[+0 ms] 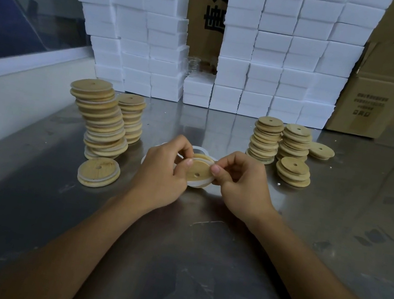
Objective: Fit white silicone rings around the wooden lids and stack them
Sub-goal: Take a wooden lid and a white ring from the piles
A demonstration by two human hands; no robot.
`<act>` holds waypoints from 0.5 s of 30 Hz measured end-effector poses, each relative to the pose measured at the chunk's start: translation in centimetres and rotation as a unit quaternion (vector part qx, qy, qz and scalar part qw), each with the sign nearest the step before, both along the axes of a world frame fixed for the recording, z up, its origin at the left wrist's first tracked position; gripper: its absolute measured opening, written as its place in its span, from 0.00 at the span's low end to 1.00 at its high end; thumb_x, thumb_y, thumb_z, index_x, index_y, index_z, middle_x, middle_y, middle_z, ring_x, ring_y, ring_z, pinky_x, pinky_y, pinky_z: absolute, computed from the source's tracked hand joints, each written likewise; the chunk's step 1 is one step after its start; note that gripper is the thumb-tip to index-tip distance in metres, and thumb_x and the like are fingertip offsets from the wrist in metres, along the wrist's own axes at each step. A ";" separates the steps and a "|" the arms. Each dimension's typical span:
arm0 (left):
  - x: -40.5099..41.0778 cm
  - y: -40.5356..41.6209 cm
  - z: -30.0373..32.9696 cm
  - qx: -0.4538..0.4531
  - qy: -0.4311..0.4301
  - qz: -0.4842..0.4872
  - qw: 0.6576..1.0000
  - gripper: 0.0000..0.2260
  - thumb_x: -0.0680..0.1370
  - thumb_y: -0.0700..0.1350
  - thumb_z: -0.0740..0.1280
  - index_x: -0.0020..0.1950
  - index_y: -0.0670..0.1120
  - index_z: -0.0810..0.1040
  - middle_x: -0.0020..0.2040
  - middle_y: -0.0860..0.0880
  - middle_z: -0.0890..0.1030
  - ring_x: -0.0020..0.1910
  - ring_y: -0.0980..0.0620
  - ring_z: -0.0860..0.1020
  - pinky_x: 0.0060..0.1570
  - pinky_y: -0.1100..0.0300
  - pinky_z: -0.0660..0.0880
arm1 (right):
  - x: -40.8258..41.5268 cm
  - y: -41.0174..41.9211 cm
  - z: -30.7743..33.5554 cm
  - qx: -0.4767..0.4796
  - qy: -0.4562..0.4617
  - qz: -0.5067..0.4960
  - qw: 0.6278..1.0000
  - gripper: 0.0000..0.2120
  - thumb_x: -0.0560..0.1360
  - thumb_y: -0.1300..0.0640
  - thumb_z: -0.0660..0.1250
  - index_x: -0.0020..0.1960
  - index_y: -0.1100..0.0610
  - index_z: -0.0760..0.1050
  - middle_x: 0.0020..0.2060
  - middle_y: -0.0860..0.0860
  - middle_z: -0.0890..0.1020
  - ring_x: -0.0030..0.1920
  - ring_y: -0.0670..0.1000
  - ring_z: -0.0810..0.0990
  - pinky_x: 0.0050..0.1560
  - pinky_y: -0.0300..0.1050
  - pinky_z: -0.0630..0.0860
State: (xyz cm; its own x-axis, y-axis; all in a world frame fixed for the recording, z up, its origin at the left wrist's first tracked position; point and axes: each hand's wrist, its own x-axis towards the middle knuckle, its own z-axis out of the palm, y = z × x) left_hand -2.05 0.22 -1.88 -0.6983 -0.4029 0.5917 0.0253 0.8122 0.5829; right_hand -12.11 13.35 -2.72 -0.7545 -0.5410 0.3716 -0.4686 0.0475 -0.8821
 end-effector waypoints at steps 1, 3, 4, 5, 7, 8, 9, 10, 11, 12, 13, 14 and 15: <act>0.0 0.0 0.0 -0.001 0.001 0.000 1.000 0.17 0.76 0.38 0.68 0.38 0.58 0.67 0.38 0.59 0.77 0.41 0.54 0.79 0.36 0.76 0.68 | 0.0 0.0 0.0 0.000 -0.004 0.002 1.000 0.10 0.75 0.66 0.71 0.39 0.55 0.77 0.37 0.56 0.84 0.42 0.56 0.85 0.48 0.58 0.82; 0.0 0.0 0.0 -0.003 0.002 0.001 1.000 0.17 0.76 0.38 0.68 0.39 0.58 0.67 0.38 0.59 0.77 0.40 0.54 0.79 0.36 0.75 0.68 | -0.1 0.1 0.0 0.002 -0.004 0.004 1.000 0.10 0.75 0.66 0.71 0.39 0.55 0.77 0.38 0.55 0.84 0.42 0.55 0.85 0.48 0.57 0.83; 0.0 0.1 0.0 -0.003 0.002 0.001 1.000 0.16 0.76 0.38 0.68 0.39 0.58 0.67 0.38 0.59 0.77 0.40 0.54 0.79 0.36 0.75 0.68 | -0.2 0.2 -0.1 0.002 -0.004 0.004 1.000 0.10 0.75 0.66 0.71 0.39 0.55 0.77 0.38 0.55 0.84 0.42 0.55 0.85 0.48 0.56 0.83; 0.0 0.1 0.0 -0.003 0.001 0.001 1.000 0.16 0.76 0.38 0.68 0.39 0.57 0.68 0.38 0.59 0.76 0.40 0.54 0.79 0.36 0.74 0.68 | -0.2 0.2 -0.1 0.002 -0.004 0.004 1.000 0.09 0.75 0.66 0.71 0.39 0.55 0.77 0.38 0.55 0.84 0.42 0.54 0.85 0.48 0.54 0.83; 0.0 0.0 0.0 0.000 0.001 0.001 1.000 0.15 0.76 0.37 0.67 0.40 0.55 0.68 0.37 0.59 0.76 0.40 0.53 0.79 0.34 0.72 0.68 | -0.2 0.0 -0.4 0.006 -0.006 0.002 1.000 0.08 0.75 0.64 0.71 0.40 0.54 0.77 0.36 0.53 0.84 0.38 0.51 0.84 0.44 0.49 0.82; 0.0 -0.1 0.0 0.005 0.002 0.001 1.000 0.14 0.76 0.37 0.67 0.40 0.55 0.69 0.37 0.58 0.77 0.40 0.52 0.79 0.34 0.70 0.69 | -0.2 -0.1 -0.5 0.010 -0.008 0.002 1.000 0.08 0.76 0.63 0.70 0.41 0.53 0.76 0.36 0.52 0.84 0.36 0.49 0.83 0.41 0.45 0.81; 0.0 -0.2 0.0 0.015 0.002 0.002 1.000 0.14 0.76 0.36 0.67 0.39 0.54 0.69 0.37 0.56 0.77 0.40 0.50 0.80 0.36 0.65 0.71 | -0.1 -0.2 -0.6 0.014 -0.011 0.003 1.000 0.07 0.76 0.61 0.70 0.41 0.52 0.76 0.36 0.52 0.84 0.34 0.47 0.82 0.38 0.42 0.79; 0.0 -0.3 0.0 0.028 0.000 0.002 1.000 0.15 0.76 0.36 0.67 0.39 0.54 0.69 0.36 0.54 0.78 0.40 0.48 0.80 0.37 0.59 0.74 | -0.1 -0.3 -0.7 0.016 -0.015 0.001 1.000 0.06 0.77 0.60 0.70 0.42 0.53 0.76 0.36 0.52 0.84 0.33 0.46 0.82 0.37 0.41 0.78; 0.0 -0.4 0.0 0.042 -0.003 0.002 0.999 0.15 0.76 0.36 0.67 0.38 0.54 0.69 0.37 0.52 0.78 0.40 0.47 0.81 0.38 0.55 0.75 | -0.1 -0.4 -0.8 0.015 -0.019 -0.002 1.000 0.06 0.77 0.59 0.69 0.42 0.53 0.76 0.37 0.53 0.85 0.33 0.46 0.82 0.37 0.41 0.78; 0.1 -0.4 0.1 0.055 -0.005 -0.001 0.998 0.15 0.76 0.36 0.67 0.38 0.54 0.69 0.37 0.50 0.79 0.41 0.46 0.81 0.40 0.52 0.77 | -0.1 -0.4 -0.8 0.013 -0.023 -0.008 1.000 0.06 0.77 0.58 0.69 0.42 0.53 0.76 0.37 0.54 0.85 0.34 0.48 0.83 0.37 0.42 0.78; 0.1 -0.3 0.1 0.065 -0.007 -0.005 0.998 0.15 0.76 0.35 0.67 0.38 0.53 0.69 0.38 0.50 0.79 0.42 0.46 0.82 0.41 0.50 0.77 | -0.1 -0.4 -0.8 0.008 -0.026 -0.013 1.000 0.06 0.77 0.58 0.69 0.42 0.54 0.76 0.38 0.55 0.85 0.35 0.50 0.83 0.38 0.45 0.79; 0.1 -0.3 0.1 0.073 -0.010 -0.010 0.997 0.14 0.76 0.35 0.67 0.38 0.53 0.70 0.39 0.51 0.79 0.43 0.46 0.82 0.43 0.49 0.78 | -0.2 -0.4 -0.8 0.004 -0.027 -0.017 0.999 0.06 0.77 0.59 0.69 0.42 0.54 0.76 0.38 0.56 0.84 0.37 0.52 0.83 0.40 0.48 0.80; 0.1 -0.2 0.1 0.079 -0.015 -0.016 0.997 0.13 0.76 0.36 0.67 0.39 0.53 0.70 0.40 0.52 0.79 0.44 0.47 0.82 0.44 0.48 0.78 | -0.2 -0.3 -0.7 0.000 -0.024 -0.022 0.999 0.06 0.77 0.60 0.69 0.42 0.55 0.77 0.38 0.56 0.84 0.38 0.53 0.84 0.42 0.52 0.82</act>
